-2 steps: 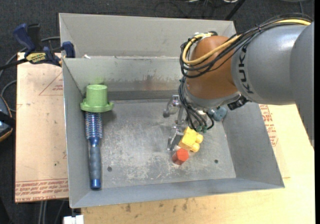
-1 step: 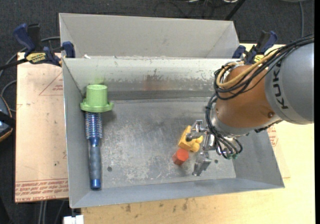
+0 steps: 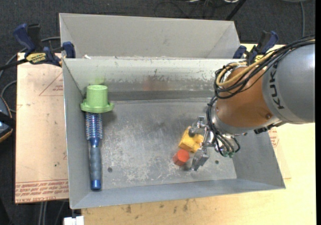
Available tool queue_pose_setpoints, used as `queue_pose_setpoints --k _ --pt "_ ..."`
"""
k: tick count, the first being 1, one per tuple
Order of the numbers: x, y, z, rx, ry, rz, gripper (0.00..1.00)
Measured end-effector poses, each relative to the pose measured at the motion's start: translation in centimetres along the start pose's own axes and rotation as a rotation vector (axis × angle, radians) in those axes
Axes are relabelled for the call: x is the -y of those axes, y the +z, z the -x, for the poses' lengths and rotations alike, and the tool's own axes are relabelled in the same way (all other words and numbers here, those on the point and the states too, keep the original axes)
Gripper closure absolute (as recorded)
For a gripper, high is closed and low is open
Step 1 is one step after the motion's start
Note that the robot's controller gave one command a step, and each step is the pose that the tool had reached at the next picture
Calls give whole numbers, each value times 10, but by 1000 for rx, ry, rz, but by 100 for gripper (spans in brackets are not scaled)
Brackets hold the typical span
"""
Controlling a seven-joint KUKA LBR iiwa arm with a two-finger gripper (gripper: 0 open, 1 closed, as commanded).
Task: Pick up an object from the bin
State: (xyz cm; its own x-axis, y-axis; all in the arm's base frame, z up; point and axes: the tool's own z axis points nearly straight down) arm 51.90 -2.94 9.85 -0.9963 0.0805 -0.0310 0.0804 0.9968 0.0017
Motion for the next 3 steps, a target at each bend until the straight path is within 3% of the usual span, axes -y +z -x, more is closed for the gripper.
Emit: queue_pose_setpoints --k 1,2,3 --pt "0 1 0 0 2 1 100" --pt "0 1 0 0 2 2 0" --pt "-45 -20 29 -25 -180 3 0"
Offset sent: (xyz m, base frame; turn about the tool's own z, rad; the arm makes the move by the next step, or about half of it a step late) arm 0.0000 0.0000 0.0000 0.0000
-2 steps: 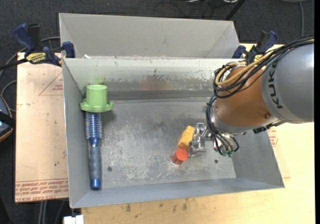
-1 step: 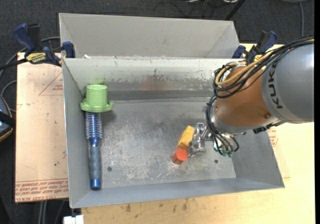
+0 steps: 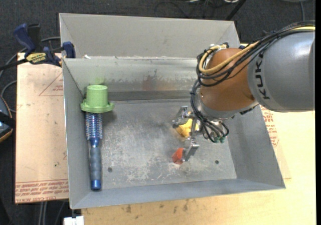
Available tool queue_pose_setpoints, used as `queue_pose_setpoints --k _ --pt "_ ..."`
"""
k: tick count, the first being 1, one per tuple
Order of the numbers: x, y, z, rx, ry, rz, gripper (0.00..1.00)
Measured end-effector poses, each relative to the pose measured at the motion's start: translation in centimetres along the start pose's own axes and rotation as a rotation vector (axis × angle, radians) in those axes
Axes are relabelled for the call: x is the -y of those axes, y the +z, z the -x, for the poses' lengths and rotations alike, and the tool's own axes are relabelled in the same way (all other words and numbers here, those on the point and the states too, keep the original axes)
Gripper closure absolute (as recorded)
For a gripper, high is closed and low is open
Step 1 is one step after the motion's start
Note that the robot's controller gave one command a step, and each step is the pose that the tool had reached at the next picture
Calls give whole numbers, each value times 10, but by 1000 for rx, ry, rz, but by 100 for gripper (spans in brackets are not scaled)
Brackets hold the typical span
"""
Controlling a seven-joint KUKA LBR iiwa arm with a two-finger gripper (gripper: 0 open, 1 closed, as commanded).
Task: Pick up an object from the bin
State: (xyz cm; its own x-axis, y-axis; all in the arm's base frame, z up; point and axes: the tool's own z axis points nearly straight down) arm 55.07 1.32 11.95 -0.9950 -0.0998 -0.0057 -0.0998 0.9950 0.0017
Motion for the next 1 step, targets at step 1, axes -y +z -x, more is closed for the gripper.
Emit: queue_pose_setpoints --k 1 --pt "10 45 -13 4 -208 0 0"
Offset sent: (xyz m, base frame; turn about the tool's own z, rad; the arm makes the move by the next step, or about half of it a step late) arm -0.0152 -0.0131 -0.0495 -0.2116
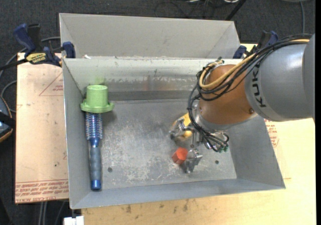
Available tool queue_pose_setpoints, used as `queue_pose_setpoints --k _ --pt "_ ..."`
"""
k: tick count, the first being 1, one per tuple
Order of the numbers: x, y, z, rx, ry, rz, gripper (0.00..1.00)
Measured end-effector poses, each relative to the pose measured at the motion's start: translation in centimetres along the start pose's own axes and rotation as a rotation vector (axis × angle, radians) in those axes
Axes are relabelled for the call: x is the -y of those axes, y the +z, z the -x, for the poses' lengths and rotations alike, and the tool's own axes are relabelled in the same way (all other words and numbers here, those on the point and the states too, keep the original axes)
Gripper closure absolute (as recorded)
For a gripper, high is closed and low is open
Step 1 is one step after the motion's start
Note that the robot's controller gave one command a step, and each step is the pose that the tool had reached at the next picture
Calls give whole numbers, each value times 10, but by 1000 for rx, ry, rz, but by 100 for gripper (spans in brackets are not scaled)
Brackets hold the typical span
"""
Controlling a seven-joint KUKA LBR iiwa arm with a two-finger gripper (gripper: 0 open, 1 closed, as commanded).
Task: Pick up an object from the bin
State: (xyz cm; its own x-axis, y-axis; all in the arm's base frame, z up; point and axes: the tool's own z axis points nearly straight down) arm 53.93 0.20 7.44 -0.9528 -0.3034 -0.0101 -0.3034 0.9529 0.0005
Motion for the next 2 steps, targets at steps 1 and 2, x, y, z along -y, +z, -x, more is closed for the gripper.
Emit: queue_pose_setpoints --k 1,2 --pt "2 -1 -1 -4 0 -2 100" --pt "-10 0 20 -12 -13 -5 100"
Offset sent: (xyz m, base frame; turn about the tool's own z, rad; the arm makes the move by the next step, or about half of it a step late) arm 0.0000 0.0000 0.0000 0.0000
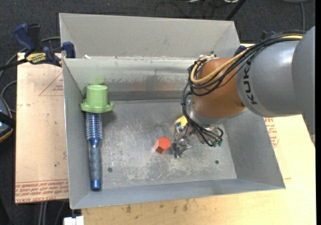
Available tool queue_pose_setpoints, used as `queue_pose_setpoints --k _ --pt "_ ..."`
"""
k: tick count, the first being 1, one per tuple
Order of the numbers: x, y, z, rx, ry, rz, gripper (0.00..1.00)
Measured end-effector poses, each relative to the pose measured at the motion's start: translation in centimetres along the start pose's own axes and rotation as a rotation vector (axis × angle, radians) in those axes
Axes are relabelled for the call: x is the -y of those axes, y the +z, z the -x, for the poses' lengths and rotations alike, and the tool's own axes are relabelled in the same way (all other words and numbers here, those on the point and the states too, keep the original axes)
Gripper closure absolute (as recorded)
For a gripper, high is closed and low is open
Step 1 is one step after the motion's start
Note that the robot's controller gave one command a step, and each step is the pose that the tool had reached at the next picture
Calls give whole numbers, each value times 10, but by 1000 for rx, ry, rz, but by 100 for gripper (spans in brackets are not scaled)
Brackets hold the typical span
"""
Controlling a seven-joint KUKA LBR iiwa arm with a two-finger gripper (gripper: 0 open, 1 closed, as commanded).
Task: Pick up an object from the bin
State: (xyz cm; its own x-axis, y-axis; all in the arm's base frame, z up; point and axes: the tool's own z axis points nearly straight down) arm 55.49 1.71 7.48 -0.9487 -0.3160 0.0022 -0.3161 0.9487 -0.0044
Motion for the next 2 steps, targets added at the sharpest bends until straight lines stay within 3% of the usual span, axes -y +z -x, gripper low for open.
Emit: queue_pose_setpoints --k 1,2 --pt "0 0 0 2 3 1 0" --pt "-39 0 34 9 -77 0 0"
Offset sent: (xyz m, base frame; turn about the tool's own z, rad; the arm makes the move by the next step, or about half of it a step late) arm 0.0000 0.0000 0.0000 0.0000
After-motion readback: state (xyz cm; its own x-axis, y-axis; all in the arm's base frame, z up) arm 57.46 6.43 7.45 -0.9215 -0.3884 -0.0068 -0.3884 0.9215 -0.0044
